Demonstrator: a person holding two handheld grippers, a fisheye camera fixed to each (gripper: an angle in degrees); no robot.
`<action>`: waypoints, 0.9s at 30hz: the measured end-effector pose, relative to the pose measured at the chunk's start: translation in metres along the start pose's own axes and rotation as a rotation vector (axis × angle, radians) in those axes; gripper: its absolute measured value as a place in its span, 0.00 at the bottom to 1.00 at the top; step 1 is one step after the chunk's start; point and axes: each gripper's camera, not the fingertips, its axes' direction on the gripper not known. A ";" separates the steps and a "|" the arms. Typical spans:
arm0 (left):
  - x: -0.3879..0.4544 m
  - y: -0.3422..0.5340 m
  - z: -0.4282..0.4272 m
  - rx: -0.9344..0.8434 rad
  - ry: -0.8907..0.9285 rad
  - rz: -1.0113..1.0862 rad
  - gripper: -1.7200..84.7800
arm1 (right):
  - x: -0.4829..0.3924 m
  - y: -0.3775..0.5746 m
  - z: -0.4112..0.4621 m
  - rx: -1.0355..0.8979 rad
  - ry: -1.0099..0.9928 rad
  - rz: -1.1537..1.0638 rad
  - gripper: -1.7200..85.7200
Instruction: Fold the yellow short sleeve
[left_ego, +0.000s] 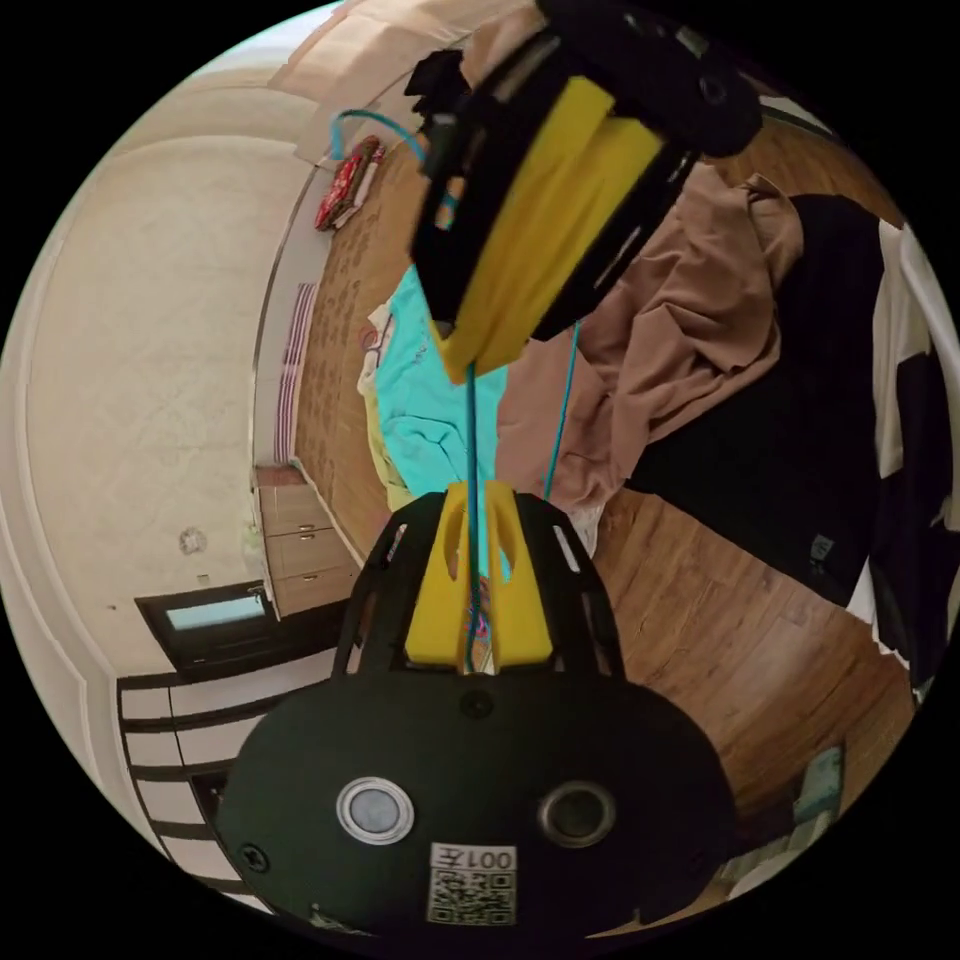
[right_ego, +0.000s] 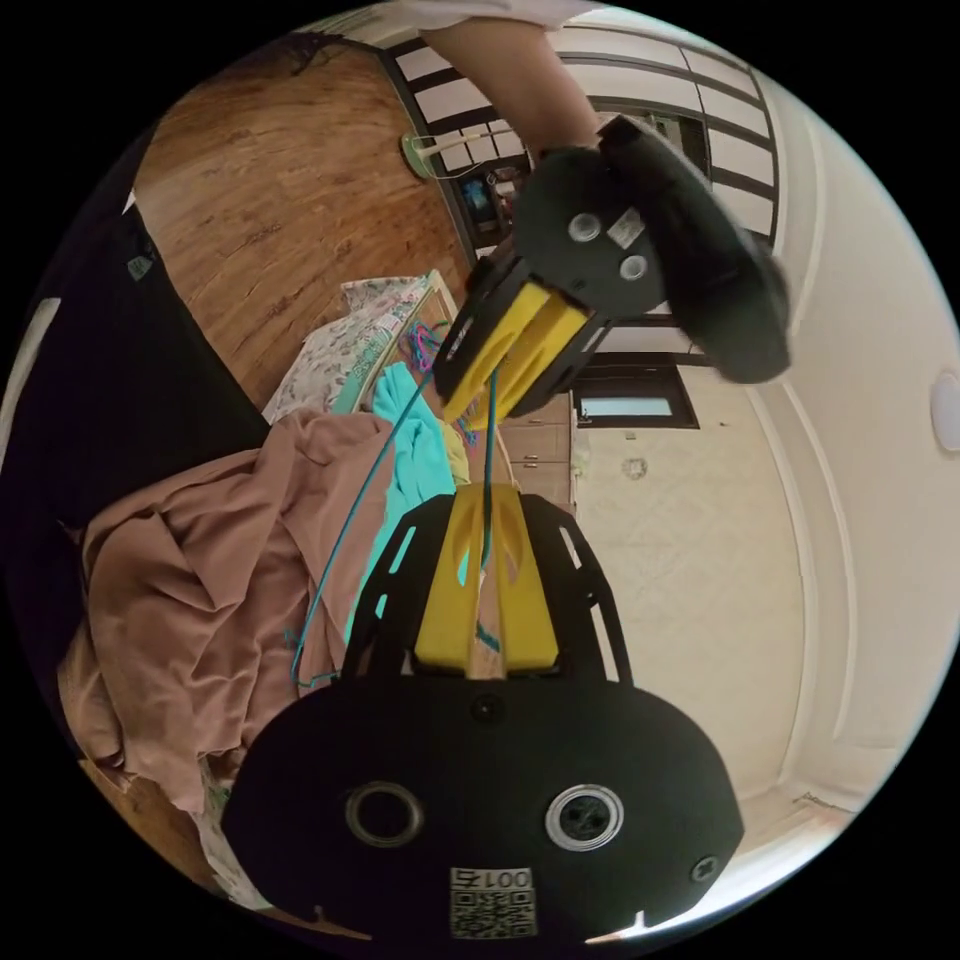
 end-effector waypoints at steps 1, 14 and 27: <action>-0.005 0.002 0.005 -0.019 -0.003 -0.019 0.02 | 0.005 0.002 0.001 -0.003 0.011 0.008 0.03; -0.094 0.109 0.085 0.146 0.456 -0.736 0.01 | 0.044 0.046 0.056 -0.090 -0.021 0.556 0.03; -0.152 0.223 0.090 0.263 0.309 -0.712 0.01 | 0.095 0.138 0.191 -0.286 -0.422 1.021 0.17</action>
